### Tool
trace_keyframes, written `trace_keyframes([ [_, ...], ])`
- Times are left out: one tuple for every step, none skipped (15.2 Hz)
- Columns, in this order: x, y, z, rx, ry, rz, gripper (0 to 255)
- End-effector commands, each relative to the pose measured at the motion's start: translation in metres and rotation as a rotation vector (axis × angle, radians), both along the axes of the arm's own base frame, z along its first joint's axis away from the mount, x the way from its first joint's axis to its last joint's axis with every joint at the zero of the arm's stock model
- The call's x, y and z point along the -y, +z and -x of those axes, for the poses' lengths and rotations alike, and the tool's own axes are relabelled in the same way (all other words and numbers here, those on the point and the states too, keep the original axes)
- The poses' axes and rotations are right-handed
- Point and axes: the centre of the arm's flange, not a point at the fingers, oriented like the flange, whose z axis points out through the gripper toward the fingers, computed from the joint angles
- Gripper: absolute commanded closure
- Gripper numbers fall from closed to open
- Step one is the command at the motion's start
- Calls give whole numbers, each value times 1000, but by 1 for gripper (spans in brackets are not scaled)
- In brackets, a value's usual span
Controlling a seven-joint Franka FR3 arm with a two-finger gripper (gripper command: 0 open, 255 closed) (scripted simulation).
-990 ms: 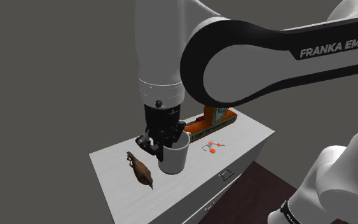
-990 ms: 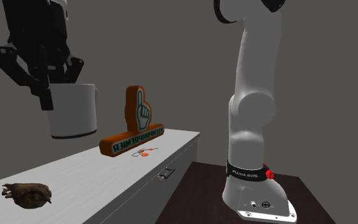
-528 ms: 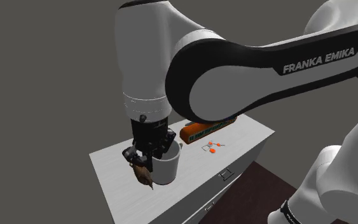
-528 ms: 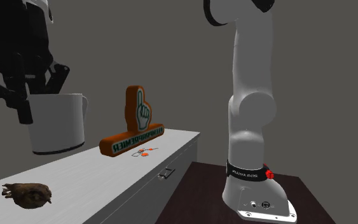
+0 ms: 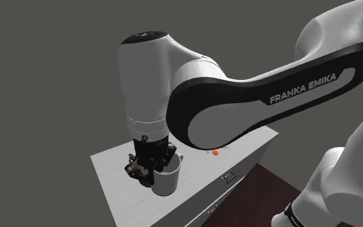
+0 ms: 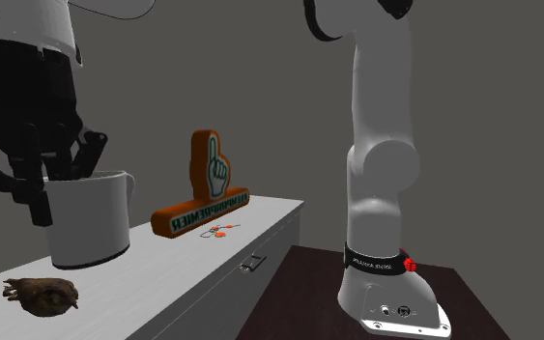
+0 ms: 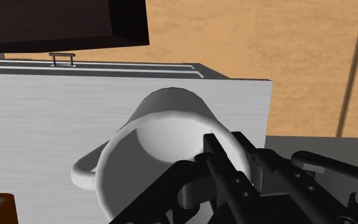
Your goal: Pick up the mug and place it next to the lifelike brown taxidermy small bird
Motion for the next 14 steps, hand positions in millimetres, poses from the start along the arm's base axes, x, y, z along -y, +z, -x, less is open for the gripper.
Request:
trace_keyframes([
  [1, -11, 0, 1, 0, -1, 255],
  [1, -16, 0, 1, 0, -1, 255],
  [1, -22, 0, 1, 0, -1, 255],
  [1, -27, 0, 1, 0, -1, 255],
  [1, -32, 0, 1, 0, -1, 255],
  [1, -38, 0, 1, 0, -1, 255],
  [1, -43, 0, 1, 0, -1, 255],
  [1, -48, 0, 1, 0, -1, 255],
  [1, -53, 0, 1, 0, -1, 255],
  [1, -59, 0, 1, 0, -1, 255],
  [1, -64, 0, 1, 0, -1, 255],
  [1, -69, 0, 1, 0, -1, 255],
  [1, -74, 0, 1, 0, -1, 255],
  [1, -80, 0, 1, 0, -1, 255],
])
